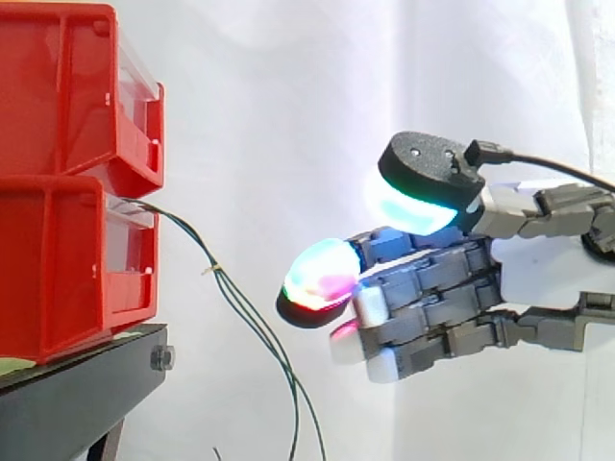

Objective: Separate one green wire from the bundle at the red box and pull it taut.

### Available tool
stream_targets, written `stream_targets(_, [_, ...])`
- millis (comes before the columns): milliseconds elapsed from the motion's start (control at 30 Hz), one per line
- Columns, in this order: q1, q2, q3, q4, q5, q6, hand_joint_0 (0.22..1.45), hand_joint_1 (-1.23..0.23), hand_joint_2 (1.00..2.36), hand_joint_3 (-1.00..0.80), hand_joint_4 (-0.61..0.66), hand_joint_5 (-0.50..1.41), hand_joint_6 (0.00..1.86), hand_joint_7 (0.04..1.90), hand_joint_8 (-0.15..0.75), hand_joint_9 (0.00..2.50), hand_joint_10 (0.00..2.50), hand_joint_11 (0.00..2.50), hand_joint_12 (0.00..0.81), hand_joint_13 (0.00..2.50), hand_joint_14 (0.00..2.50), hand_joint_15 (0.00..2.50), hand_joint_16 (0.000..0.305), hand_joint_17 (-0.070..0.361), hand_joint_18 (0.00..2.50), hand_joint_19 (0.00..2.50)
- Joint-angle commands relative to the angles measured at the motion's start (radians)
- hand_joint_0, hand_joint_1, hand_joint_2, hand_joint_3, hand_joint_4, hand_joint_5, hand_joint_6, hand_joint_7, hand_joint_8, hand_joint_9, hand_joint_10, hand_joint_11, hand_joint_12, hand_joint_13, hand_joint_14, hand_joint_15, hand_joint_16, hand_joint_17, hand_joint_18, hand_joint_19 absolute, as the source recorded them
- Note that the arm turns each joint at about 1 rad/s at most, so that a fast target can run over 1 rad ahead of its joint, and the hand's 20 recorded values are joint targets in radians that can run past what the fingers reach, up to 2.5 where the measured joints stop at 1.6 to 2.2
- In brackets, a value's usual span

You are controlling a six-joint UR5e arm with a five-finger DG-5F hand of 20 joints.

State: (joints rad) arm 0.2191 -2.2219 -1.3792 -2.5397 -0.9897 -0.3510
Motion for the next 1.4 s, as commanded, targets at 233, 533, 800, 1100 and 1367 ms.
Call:
stream_targets(233, [-0.001, -0.03, 0.011, 0.035, 0.025, -0.016, 0.46, -0.67, 1.0, -0.5, 0.18, -0.19, 0.5, 0.76, 0.259, 0.5, 0.0, 0.17, 0.364, 0.48, 0.0, 0.11, 0.058, 0.129, 0.47, 0.24])
stream_targets(533, [-0.009, -0.078, 0.019, 0.078, 0.023, -0.014, 0.46, -0.66, 1.0, -0.5, 0.19, -0.18, 0.5, 0.76, 0.266, 0.57, 0.01, 0.23, 0.371, 0.47, 0.01, 0.14, 0.057, 0.129, 0.45, 0.27])
stream_targets(800, [-0.015, -0.214, 0.181, 0.045, -0.01, 0.043, 0.49, -0.68, 1.0, -0.5, 0.22, -0.17, 0.5, 0.81, 0.265, 0.67, 0.01, 0.35, 0.375, 0.54, 0.01, 0.2, 0.055, 0.124, 0.5, 0.31])
stream_targets(1100, [0.005, -0.219, 0.203, 0.029, -0.017, 0.043, 0.52, -0.68, 1.0, -0.5, 0.23, -0.14, 0.5, 0.88, 0.263, 0.78, 0.01, 0.41, 0.358, 0.64, 0.01, 0.25, 0.051, 0.116, 0.58, 0.35])
stream_targets(1367, [0.017, -0.219, 0.204, 0.032, -0.041, 0.046, 0.55, -0.67, 1.0, -0.5, 0.23, -0.11, 0.5, 0.95, 0.26, 0.85, 0.01, 0.44, 0.351, 0.67, 0.01, 0.26, 0.049, 0.109, 0.6, 0.38])
